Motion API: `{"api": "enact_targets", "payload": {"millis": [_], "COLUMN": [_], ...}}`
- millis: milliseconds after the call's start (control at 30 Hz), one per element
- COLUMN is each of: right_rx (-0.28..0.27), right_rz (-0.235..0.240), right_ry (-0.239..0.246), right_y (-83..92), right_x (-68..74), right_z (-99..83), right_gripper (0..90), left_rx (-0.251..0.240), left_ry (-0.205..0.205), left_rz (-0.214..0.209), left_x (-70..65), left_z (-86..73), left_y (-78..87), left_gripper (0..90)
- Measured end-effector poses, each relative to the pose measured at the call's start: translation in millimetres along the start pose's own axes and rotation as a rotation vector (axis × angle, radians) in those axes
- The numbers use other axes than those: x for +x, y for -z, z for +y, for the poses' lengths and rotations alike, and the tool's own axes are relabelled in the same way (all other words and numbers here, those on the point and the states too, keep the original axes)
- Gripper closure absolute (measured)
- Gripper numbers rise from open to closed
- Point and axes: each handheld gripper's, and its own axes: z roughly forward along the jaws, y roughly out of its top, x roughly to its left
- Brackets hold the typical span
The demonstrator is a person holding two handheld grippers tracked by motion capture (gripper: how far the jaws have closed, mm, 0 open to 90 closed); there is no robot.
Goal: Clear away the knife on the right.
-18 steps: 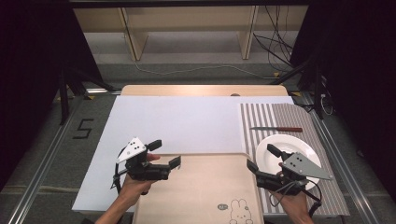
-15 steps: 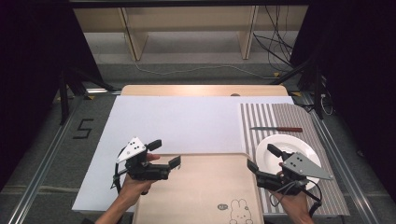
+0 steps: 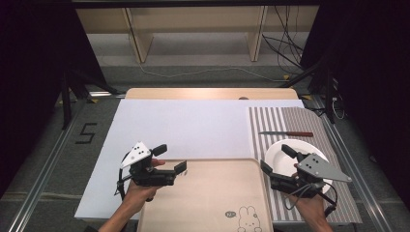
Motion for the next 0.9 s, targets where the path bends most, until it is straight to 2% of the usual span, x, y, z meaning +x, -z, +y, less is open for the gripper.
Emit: {"api": "enact_targets", "payload": {"millis": [67, 167, 200, 367, 400, 433, 567, 600, 767, 800, 833, 867, 900], "right_rx": [0.013, 0.021, 0.029, 0.061, 0.097, 0.104, 0.111, 0.127, 0.181, 0.217, 0.217, 0.247, 0.247], "right_rz": [-0.021, -0.015, -0.018, -0.022, -0.03, -0.036, -0.032, -0.044, -0.042, -0.056, -0.056, -0.054, -0.054], "right_ry": [0.054, 0.072, 0.103, 0.12, 0.136, 0.145, 0.128, 0.138, 0.134, 0.137, 0.137, 0.134, 0.134], "right_y": [1.2, -0.1, -3.0, -9.0, -12.4, -13.6, -16.0, -19.1, -28.4, -34.6, -34.6, -41.8, -41.8], "right_x": [-2.6, -6.4, -10.2, -21.6, -28.2, -31.4, -42.0, -47.8, -60.2, -67.6, -67.6, -77.3, -77.3], "right_z": [6.1, 12.1, 17.4, 28.8, 34.6, 37.4, 45.0, 48.5, 53.1, 55.0, 55.0, 56.7, 56.7], "right_gripper": [19.2, 19.2, 19.2, 19.1, 18.4, 18.6, 19.3, 19.7, 19.3, 18.5, 18.5, 18.5, 18.5], "left_rx": [0.002, 0.004, 0.005, 0.003, 0.005, 0.005, 0.003, 0.005, 0.003, 0.001, 0.002, 0.001, -0.003], "left_ry": [-0.001, 0.0, 0.0, 0.004, 0.0, 0.0, 0.0, 0.001, 0.001, 0.0, -0.001, -0.002, 0.0], "left_rz": [-0.002, -0.007, -0.008, -0.006, -0.005, -0.005, -0.008, -0.006, -0.004, 0.0, 0.002, 0.002, 0.002], "left_x": [-0.1, 0.2, 0.3, 1.0, 0.7, 0.7, 0.4, 0.8, 1.7, 1.5, 1.2, 1.3, 1.3], "left_z": [-0.1, 0.0, -0.2, 0.3, 0.1, 0.1, 0.3, -0.2, 0.5, 0.2, 0.0, 0.1, 0.3], "left_y": [-0.2, -0.8, -1.0, -0.9, -1.1, -1.1, -1.1, -1.4, -1.0, -1.1, -0.9, -0.6, -0.5], "left_gripper": [2.0, 2.0, 2.1, 2.1, 2.2, 2.2, 2.2, 2.2, 2.2, 2.2, 2.2, 2.2, 2.2]}}
